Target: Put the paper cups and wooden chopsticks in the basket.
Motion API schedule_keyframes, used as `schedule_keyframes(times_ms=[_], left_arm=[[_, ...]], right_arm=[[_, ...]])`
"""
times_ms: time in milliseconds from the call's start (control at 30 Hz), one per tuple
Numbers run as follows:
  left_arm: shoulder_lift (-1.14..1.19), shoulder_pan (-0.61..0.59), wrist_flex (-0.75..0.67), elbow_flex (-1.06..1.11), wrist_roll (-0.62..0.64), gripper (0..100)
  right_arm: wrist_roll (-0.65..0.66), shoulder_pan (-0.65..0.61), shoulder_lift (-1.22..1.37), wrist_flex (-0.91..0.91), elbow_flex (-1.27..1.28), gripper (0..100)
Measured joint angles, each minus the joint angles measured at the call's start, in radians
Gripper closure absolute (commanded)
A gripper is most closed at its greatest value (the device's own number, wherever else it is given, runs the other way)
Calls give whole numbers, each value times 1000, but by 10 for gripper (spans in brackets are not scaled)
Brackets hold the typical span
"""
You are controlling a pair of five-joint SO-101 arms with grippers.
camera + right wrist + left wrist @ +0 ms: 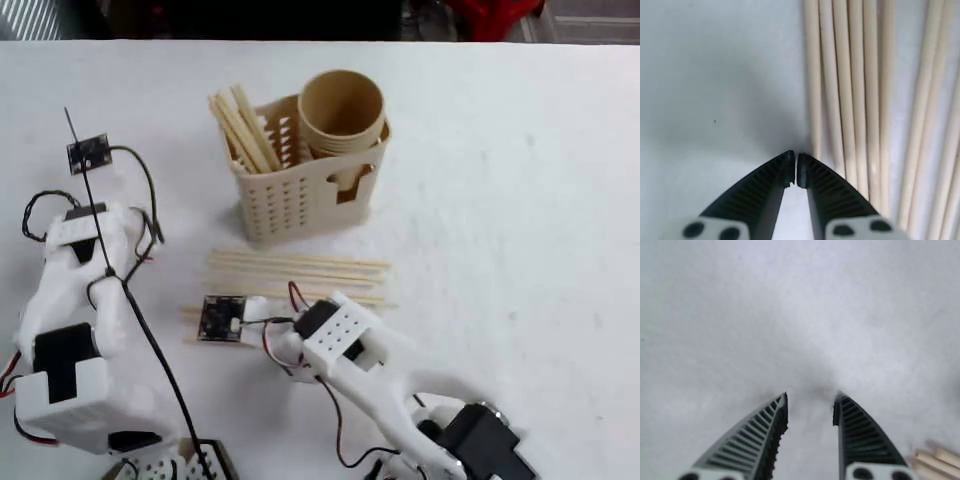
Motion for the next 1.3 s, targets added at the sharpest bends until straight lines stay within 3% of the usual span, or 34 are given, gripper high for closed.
schedule_keyframes(times_ms=[167,333,767,967,1300], left_arm=[[0,0,0,0,0,831],[0,0,0,0,0,831],[0,0,0,0,0,831],[0,0,0,0,0,831],[0,0,0,0,0,831]], right_arm=[[0,-3,29,0,-11,911],[0,-5,31,0,-11,985],[0,-2,-17,23,-9,980],[0,2,-147,103,-9,888],[0,-3,-8,-5,-9,887]])
